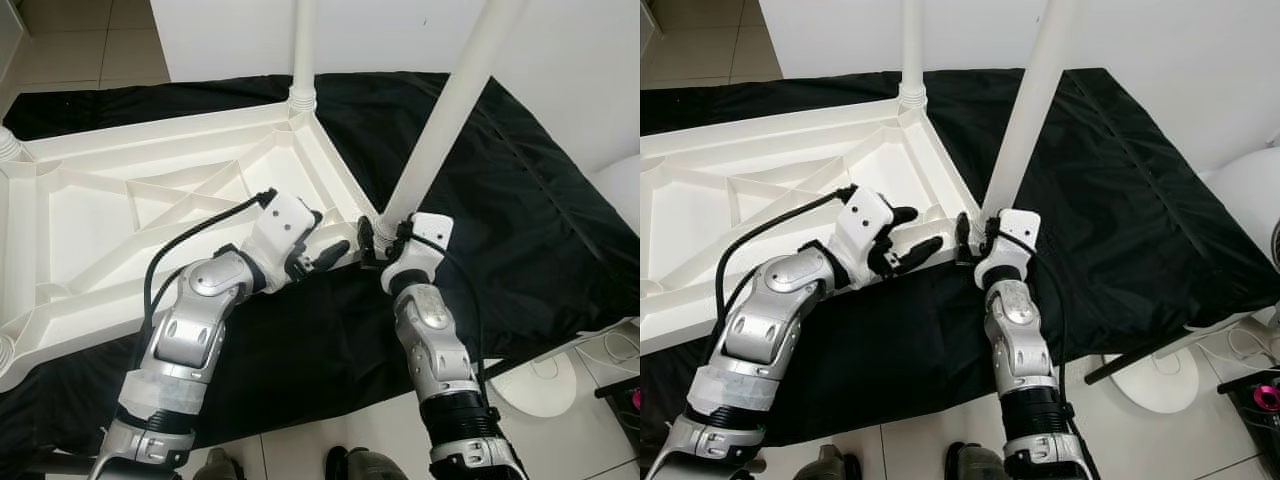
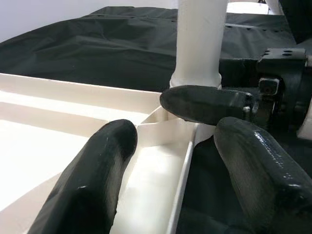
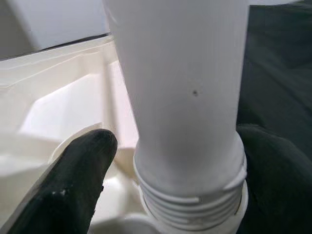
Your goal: Building children table
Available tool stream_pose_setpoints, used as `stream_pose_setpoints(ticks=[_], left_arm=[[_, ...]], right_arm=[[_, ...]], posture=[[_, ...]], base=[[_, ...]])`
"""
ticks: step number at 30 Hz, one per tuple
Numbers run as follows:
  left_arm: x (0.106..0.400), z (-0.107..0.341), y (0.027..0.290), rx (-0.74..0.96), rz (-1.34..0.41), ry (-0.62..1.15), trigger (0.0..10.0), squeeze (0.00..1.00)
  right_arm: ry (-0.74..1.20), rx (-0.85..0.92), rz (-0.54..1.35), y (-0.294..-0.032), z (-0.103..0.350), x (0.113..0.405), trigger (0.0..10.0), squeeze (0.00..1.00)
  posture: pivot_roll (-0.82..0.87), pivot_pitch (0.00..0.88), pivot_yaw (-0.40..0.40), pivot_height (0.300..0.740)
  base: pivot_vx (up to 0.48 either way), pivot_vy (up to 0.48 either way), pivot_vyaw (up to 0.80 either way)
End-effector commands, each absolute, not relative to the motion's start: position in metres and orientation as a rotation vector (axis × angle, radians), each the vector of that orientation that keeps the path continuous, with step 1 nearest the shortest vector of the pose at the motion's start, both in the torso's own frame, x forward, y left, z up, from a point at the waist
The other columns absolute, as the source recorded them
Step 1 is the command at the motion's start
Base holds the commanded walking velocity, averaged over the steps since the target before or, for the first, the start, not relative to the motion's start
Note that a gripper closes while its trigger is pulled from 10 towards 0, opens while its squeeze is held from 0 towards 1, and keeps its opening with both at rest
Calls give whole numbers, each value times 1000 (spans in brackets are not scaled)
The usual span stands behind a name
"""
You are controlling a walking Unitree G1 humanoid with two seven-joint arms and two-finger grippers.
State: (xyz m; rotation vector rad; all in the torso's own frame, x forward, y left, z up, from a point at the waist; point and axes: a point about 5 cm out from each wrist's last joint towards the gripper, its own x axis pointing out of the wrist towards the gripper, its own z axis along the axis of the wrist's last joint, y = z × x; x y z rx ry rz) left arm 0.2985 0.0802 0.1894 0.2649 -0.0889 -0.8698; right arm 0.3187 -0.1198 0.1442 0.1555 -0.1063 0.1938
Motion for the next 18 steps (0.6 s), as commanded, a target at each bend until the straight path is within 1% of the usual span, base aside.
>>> stream_pose_setpoints(ticks=[1, 3, 4, 6, 7, 10, 13, 14, 15, 18], left_arm=[[295, 187, 78, 246, -899, -76, 10000, 0], [294, 187, 78, 241, -917, -77, 10000, 0], [294, 187, 78, 241, -917, -77, 10000, 0], [291, 188, 77, 234, -945, -80, 10000, 0], [291, 188, 77, 234, -945, -80, 10000, 0], [285, 189, 74, 220, -998, -76, 10000, 0], [280, 188, 73, 213, -1041, -70, 10000, 0], [278, 187, 72, 213, -1060, -65, 10000, 0], [278, 187, 72, 213, -1060, -65, 10000, 0], [275, 186, 71, 228, -1080, -65, 10000, 0]], right_arm=[[-99, 145, 282, -127, 146, 318, 10000, 0], [-99, 92, 287, -138, 146, 318, 10000, 0], [-99, 92, 287, -138, 146, 318, 10000, 0], [-97, 25, 342, -150, 144, 320, 10000, 0], [-97, 25, 342, -150, 144, 320, 10000, 0], [-84, -18, 392, -164, 142, 324, 10000, 0], [-69, -63, 471, -170, 142, 327, 10000, 0], [-48, -72, 542, -171, 140, 327, 10000, 0], [-48, -72, 542, -171, 140, 327, 10000, 0], [-23, -90, 631, -174, 138, 328, 10000, 0]], posture=[[-63, 96, -26, 740], [-63, 96, -24, 740], [-63, 96, -24, 740], [-58, 94, -20, 740], [-58, 94, -20, 740], [-55, 93, -19, 740], [-54, 92, -16, 740], [-54, 91, -14, 740], [-54, 91, -14, 740], [-53, 92, -13, 740]], base=[[0, 0, 0], [0, 0, 0], [0, 0, 0], [0, 0, 0], [0, 0, 0], [0, 0, 0], [0, 0, 0], [0, 0, 0], [0, 0, 0], [0, 0, 0]])
